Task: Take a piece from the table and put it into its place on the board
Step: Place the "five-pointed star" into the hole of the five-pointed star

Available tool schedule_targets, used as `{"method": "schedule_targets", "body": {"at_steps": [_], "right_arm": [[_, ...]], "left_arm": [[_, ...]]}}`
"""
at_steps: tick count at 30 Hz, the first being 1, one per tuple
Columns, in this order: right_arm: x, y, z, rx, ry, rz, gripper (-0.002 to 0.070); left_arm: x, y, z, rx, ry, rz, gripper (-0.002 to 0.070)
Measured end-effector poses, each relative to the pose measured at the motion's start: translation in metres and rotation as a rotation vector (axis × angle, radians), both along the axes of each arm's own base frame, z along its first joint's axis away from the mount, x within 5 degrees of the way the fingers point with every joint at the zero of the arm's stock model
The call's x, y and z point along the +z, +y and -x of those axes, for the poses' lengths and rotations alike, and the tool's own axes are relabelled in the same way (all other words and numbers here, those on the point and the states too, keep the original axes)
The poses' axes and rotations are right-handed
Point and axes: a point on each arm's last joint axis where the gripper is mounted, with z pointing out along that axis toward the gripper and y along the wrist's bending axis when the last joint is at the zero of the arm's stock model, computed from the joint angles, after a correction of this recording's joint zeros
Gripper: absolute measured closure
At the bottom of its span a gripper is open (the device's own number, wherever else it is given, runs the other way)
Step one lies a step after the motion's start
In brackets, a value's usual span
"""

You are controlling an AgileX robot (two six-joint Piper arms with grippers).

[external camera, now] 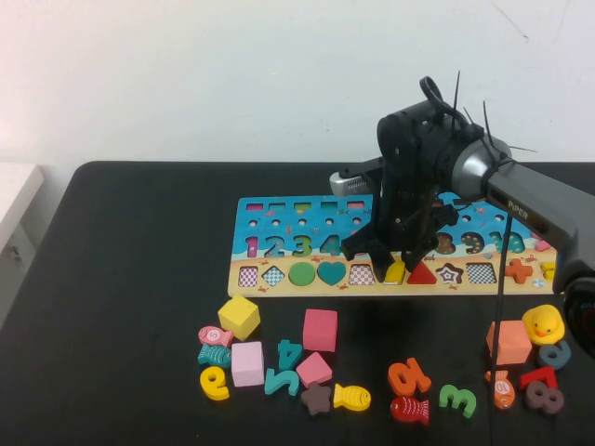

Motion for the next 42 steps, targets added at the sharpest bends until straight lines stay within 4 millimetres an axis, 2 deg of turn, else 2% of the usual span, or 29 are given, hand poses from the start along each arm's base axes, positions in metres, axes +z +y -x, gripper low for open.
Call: {"method": "schedule_targets", "body": {"at_steps": [8, 17, 27, 34, 42], "right_arm": [[0.002, 0.0, 0.0, -0.018, -0.003, -0.004, 0.0309], [0.02, 0.001, -0.007, -0.023, -0.062, -0.01, 0.0309], [0.009, 0.004, -0.006, -0.015, -0.028, -0.028, 0.0309], [0.009, 0.006, -0.005, 0.025, -0.022, -0.038, 0.0309], [0.031, 0.003, 0.002, 0.044, -0.037, -0.049, 0.0309]], "left_arm": [[0.0, 0.0, 0.0, 0.0, 0.0, 0.0, 0.0676], [0.0, 0.0, 0.0, 0.0, 0.0, 0.0, 0.0676], [0.0, 0.0, 0.0, 0.0, 0.0, 0.0, 0.0676], [0.0, 0.0, 0.0, 0.0, 0.0, -0.002, 0.0676], [0.0, 0.0, 0.0, 0.0, 0.0, -0.002, 0.0676]]}}
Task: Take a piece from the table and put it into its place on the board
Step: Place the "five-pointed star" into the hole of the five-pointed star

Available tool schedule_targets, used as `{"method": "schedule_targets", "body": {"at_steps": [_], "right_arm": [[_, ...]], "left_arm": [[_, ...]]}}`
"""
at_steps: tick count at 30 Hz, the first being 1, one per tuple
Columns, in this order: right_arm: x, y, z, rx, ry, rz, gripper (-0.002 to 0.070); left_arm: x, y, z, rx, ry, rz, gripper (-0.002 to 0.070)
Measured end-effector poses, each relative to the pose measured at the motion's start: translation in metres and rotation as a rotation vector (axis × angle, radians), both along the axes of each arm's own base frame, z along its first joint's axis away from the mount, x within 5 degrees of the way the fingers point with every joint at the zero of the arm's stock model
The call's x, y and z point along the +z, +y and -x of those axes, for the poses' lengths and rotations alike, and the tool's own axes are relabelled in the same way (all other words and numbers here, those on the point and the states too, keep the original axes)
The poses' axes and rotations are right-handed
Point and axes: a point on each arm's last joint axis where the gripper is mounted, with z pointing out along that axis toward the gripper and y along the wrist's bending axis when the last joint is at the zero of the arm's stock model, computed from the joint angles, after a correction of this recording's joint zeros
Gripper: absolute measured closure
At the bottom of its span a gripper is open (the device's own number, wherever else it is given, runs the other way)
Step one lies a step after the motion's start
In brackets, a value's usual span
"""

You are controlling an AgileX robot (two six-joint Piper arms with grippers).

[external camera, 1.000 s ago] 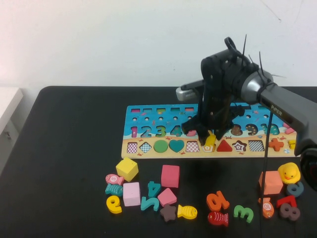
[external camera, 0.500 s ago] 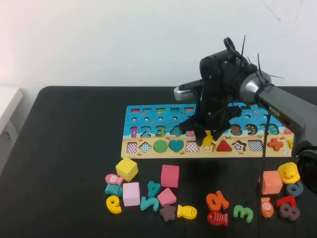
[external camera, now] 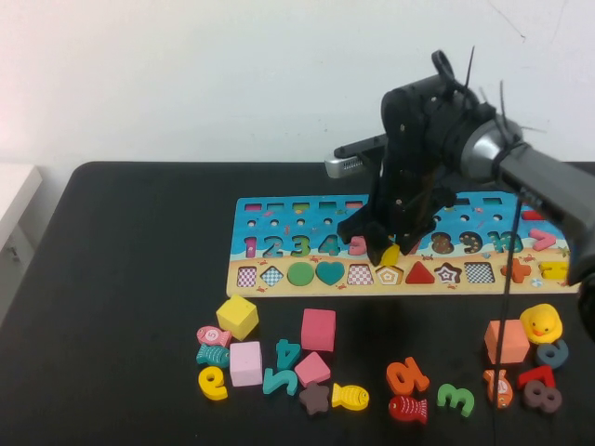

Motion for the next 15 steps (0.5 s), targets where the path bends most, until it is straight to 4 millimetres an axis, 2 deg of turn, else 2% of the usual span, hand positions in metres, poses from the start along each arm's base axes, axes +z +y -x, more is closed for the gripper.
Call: {"method": "schedule_targets", "body": {"at_steps": [4, 8, 15], "right_arm": [[0.008, -0.006, 0.012, 0.023, 0.026, 0.017, 0.0309], [0.003, -0.014, 0.022, 0.033, 0.055, 0.075, 0.0309], [0.001, -0.016, 0.022, 0.026, 0.041, 0.097, 0.0309]], "left_arm": [[0.0, 0.0, 0.0, 0.0, 0.0, 0.0, 0.0676], [0.0, 0.0, 0.0, 0.0, 0.0, 0.0, 0.0676], [0.0, 0.0, 0.0, 0.0, 0.0, 0.0, 0.0676]]}}
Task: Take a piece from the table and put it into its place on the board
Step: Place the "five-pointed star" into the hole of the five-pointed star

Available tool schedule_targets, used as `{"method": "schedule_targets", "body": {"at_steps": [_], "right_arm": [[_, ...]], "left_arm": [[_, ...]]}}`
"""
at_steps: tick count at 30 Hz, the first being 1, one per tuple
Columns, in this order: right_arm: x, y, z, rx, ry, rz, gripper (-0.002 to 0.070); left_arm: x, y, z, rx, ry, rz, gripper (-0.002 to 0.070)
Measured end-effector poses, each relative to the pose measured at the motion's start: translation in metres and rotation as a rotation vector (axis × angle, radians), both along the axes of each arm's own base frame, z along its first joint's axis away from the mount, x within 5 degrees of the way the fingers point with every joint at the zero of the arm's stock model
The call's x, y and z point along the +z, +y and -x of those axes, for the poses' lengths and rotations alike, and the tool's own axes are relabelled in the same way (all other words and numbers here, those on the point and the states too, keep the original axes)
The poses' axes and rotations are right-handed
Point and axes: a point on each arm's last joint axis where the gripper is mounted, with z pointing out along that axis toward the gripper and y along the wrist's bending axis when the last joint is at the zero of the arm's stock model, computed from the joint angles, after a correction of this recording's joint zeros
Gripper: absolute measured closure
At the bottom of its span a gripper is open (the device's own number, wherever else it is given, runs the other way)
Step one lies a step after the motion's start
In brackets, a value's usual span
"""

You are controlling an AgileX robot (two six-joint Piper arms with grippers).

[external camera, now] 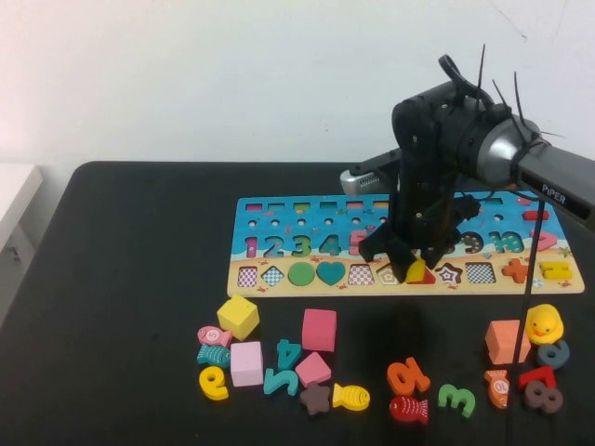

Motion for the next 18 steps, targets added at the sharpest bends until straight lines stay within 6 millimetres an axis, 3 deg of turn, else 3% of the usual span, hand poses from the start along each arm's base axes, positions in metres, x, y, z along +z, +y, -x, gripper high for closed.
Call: {"method": "schedule_targets", "body": {"at_steps": [4, 12, 18], "right_arm": [[-0.001, 0.005, -0.003, -0.018, -0.025, -0.058, 0.0309], [-0.026, 0.009, -0.006, -0.036, -0.002, -0.063, 0.0309], [-0.029, 0.01, -0.007, -0.039, -0.011, -0.07, 0.0309]], "left_arm": [[0.0, 0.0, 0.0, 0.0, 0.0, 0.0, 0.0676], [0.0, 0.0, 0.0, 0.001, 0.0, 0.002, 0.0676], [0.0, 0.0, 0.0, 0.001, 0.0, 0.002, 0.0676]]}}
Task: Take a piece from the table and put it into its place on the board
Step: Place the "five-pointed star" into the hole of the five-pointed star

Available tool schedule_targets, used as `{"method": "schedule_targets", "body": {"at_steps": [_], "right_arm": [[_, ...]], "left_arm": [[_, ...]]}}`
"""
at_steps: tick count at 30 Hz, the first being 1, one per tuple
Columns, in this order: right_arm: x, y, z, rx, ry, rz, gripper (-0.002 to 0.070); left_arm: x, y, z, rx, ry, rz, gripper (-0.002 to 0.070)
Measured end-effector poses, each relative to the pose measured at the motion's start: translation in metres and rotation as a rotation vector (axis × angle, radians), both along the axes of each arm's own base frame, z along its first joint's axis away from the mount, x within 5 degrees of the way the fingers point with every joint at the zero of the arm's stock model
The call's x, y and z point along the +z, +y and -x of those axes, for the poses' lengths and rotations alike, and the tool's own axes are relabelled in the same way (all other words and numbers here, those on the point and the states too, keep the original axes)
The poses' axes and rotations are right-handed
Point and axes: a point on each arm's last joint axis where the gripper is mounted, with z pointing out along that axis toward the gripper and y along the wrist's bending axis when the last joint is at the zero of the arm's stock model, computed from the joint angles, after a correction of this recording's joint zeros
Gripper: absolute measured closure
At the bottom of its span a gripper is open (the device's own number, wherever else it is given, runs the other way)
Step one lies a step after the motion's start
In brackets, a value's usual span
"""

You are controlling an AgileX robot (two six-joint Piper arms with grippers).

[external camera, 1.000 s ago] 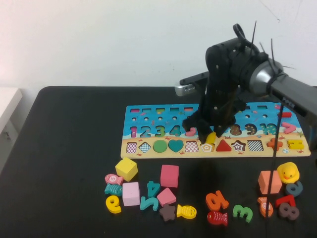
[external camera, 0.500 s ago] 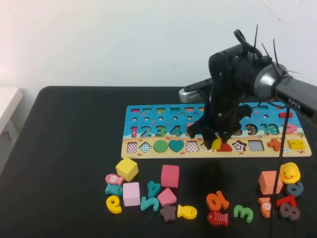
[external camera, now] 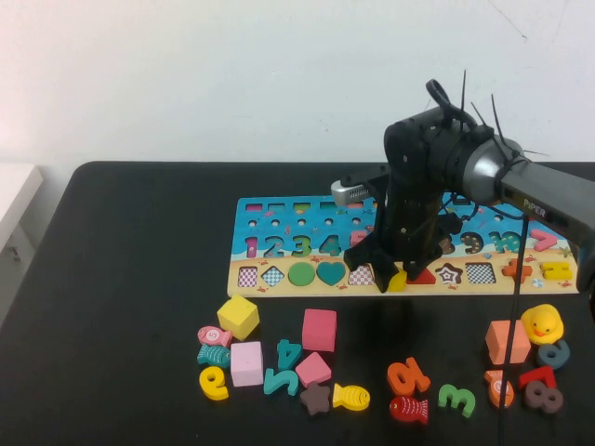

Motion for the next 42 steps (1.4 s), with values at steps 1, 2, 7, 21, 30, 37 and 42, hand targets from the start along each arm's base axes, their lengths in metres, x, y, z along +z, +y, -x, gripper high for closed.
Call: {"method": "schedule_targets", "body": {"at_steps": [1, 2, 7, 21, 30, 37, 42], "right_arm": [[0.0, 0.0, 0.0, 0.0, 0.001, 0.0, 0.0309], [0.0, 0.0, 0.0, 0.0, 0.001, 0.0, 0.0309], [0.0, 0.0, 0.0, 0.0, -0.002, -0.001, 0.0309], [0.009, 0.002, -0.011, 0.008, -0.06, 0.006, 0.0309], [-0.002, 0.001, -0.011, -0.008, -0.02, 0.034, 0.0309], [-0.001, 0.003, -0.011, -0.014, -0.016, 0.018, 0.0309], [-0.001, 0.004, -0.01, -0.018, -0.008, 0.002, 0.0309]], "left_arm": [[0.0, 0.0, 0.0, 0.0, 0.0, 0.0, 0.0676], [0.0, 0.0, 0.0, 0.0, 0.0, 0.0, 0.0676], [0.0, 0.0, 0.0, 0.0, 0.0, 0.0, 0.0676], [0.0, 0.0, 0.0, -0.001, 0.0, -0.002, 0.0676], [0.0, 0.0, 0.0, -0.001, 0.0, -0.002, 0.0676], [0.0, 0.0, 0.0, -0.001, 0.0, -0.002, 0.0676], [0.0, 0.0, 0.0, -0.001, 0.0, -0.002, 0.0676]]}}
